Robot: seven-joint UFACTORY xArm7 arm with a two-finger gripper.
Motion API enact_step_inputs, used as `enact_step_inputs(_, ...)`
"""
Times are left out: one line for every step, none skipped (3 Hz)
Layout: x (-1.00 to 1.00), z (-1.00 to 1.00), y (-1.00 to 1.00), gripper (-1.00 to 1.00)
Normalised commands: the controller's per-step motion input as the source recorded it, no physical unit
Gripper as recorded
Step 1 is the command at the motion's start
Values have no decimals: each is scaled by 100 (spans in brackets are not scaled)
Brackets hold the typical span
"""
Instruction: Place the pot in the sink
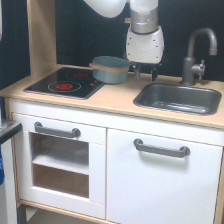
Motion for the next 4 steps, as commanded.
enact_step_inputs(-35,59,-8,100)
enact_step_inputs(-35,57,-7,100)
enact_step_inputs(-37,57,-6,100)
enact_step_inputs(-36,55,-4,100)
